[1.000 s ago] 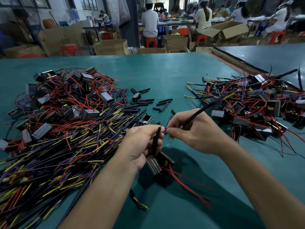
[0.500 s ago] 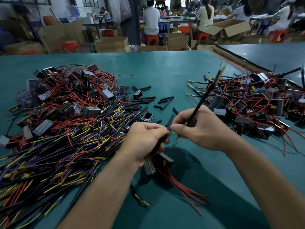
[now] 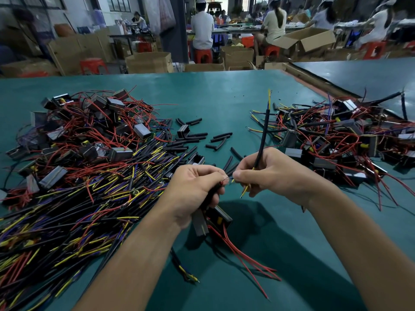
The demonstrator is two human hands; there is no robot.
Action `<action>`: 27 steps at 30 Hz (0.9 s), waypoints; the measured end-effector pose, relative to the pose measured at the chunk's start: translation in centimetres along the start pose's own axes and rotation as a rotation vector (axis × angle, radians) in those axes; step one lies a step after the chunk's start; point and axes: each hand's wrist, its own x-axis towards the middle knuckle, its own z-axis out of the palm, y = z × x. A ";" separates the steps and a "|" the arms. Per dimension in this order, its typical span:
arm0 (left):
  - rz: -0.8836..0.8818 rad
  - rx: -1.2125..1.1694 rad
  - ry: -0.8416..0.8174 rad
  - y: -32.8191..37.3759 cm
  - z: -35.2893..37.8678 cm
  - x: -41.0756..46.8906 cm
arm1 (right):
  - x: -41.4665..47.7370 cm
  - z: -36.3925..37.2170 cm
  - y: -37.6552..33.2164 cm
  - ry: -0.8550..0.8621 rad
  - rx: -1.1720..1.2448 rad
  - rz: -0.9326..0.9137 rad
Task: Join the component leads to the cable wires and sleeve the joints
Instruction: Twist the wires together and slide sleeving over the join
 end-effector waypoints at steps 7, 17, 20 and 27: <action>0.066 0.014 0.038 -0.4 0.3 0.2 | -0.2 0.1 -0.1 -0.062 -0.022 -0.031; 0.095 0.046 0.067 -0.2 0.0 0.1 | 0.2 0.2 0.0 0.027 0.136 0.009; 0.047 -0.009 0.059 -0.2 -0.1 0.2 | 0.0 0.0 -0.1 0.002 0.174 -0.009; 0.011 -0.026 0.028 0.2 -0.7 0.1 | 0.0 0.0 0.1 0.019 0.189 -0.008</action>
